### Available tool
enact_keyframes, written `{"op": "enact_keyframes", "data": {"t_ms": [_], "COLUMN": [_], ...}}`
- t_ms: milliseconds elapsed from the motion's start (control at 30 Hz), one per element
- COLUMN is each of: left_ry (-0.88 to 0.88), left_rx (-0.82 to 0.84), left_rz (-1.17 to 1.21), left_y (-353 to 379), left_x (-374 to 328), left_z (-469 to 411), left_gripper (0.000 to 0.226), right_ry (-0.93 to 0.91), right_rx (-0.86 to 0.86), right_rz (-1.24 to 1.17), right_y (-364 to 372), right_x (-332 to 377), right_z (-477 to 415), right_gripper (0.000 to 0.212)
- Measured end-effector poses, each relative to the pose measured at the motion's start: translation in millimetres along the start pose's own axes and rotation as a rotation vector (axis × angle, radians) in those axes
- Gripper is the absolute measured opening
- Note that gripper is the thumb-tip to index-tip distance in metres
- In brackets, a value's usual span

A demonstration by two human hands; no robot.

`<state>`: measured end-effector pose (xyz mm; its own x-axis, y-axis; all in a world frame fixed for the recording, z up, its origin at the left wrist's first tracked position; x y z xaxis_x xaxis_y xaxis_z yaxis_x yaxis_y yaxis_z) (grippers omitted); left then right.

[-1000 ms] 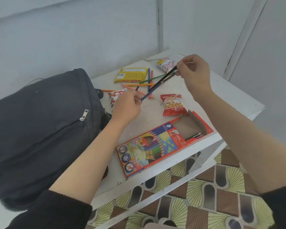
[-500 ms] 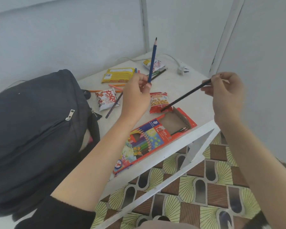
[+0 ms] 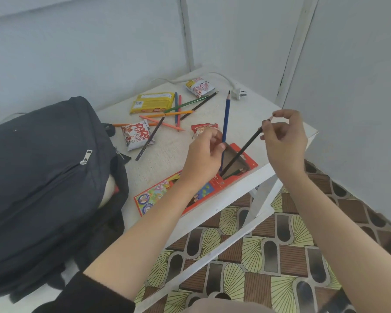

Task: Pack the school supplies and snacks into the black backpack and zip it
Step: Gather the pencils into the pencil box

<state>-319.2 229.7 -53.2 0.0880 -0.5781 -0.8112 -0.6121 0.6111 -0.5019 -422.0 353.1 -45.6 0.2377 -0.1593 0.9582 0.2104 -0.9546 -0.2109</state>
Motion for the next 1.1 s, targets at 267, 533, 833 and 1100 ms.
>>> {"op": "enact_keyframes", "data": {"t_ms": [267, 533, 833, 1100], "left_ry": [0.041, 0.077, 0.137, 0.341], "left_rx": [0.011, 0.078, 0.067, 0.006], "left_rz": [-0.044, -0.117, -0.319, -0.56], "left_y": [6, 5, 3, -7], "left_x": [1, 3, 14, 26], "left_z": [-4, 0, 17, 41], "left_gripper": [0.013, 0.027, 0.026, 0.02], "right_ry": [-0.134, -0.145, -0.224, -0.278], "right_rx": [0.405, 0.317, 0.267, 0.182], "right_rz": [0.484, 0.637, 0.6, 0.539], "right_y": [-5, -11, -11, -5], "right_x": [-24, -45, -55, -60], "right_z": [-4, -10, 5, 18], "right_gripper": [0.122, 0.1, 0.042, 0.035]}}
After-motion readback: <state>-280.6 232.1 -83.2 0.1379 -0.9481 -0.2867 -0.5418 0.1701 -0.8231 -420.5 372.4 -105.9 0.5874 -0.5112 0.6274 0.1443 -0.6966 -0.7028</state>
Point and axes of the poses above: each hand's wrist, its own z-axis away from the middle knuckle, its own y-axis out of the palm, x = y × z, the point moved 1 cm from there along -z, towards the middle knuckle, and after that the axes turned 3 degrees about y, right-handed, at the moved point
